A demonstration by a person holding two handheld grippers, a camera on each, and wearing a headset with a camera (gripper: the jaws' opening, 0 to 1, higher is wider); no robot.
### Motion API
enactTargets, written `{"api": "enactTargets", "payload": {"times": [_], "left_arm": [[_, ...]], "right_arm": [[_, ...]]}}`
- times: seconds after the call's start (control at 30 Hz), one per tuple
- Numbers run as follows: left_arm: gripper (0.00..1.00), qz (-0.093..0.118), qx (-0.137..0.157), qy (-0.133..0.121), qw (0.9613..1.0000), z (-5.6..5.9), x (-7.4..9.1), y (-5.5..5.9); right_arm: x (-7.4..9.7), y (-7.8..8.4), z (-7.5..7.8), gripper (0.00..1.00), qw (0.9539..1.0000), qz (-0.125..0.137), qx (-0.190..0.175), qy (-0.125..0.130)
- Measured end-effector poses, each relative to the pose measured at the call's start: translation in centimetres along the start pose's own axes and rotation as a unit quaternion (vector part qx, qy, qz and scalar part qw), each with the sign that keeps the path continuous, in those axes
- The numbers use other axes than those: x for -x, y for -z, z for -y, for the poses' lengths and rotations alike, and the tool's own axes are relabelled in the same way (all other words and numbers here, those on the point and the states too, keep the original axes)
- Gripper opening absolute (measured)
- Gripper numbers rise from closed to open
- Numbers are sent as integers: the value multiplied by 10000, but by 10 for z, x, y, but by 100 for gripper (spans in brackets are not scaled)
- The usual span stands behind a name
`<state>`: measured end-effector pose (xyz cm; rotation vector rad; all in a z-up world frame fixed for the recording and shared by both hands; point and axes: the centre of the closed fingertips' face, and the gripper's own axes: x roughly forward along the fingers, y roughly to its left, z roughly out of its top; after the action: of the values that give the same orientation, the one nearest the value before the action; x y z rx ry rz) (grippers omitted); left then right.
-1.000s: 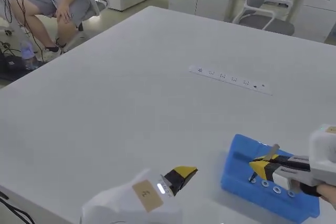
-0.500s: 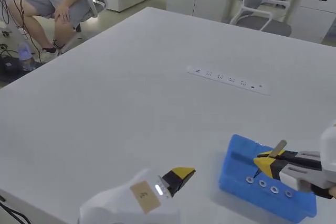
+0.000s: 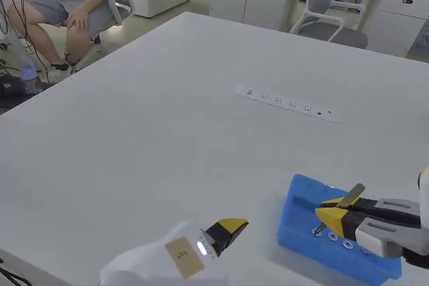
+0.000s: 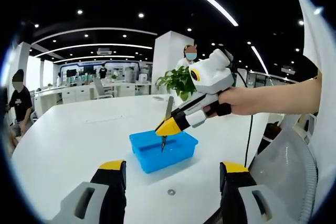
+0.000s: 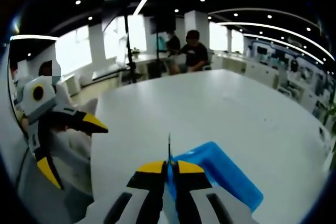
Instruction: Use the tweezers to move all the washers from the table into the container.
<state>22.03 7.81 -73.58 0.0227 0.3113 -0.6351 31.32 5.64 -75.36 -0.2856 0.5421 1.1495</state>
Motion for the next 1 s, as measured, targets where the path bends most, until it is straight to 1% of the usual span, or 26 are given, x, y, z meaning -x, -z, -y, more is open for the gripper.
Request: {"api": "enactTargets", "payload": {"times": [0.1, 0.13, 0.23, 0.33, 0.47, 0.67, 0.9, 1.0], "left_arm": [[73, -9, -7, 2, 10000, 0, 0, 1], [73, -6, -7, 3, 10000, 0, 0, 1], [73, -10, -9, 9, 10000, 0, 0, 1], [73, -14, -14, 1, 10000, 0, 0, 1], [73, -13, -6, -21, 10000, -1, 1, 1], [73, -30, -23, -30, 10000, -1, 1, 2], [73, -80, -56, -37, 9999, -1, 1, 4], [73, -65, -42, -48, 10000, -2, 1, 3]], "right_arm": [[-1, 4, -8, 4, 9999, -4, -81, -120], [-2, 6, -12, 4, 9997, -24, -110, -201], [-6, 13, -18, 4, 9993, -52, -208, -308], [-11, 23, -26, 4, 9976, -111, -499, -468], [-19, 35, -40, 4, 9934, -166, -890, -711], [-28, 52, -47, 4, 9908, -387, -974, -855], [-33, 55, -54, 4, 9889, -481, -1012, -976], [-35, 57, -58, 4, 9875, -531, -1040, -1055]]}}
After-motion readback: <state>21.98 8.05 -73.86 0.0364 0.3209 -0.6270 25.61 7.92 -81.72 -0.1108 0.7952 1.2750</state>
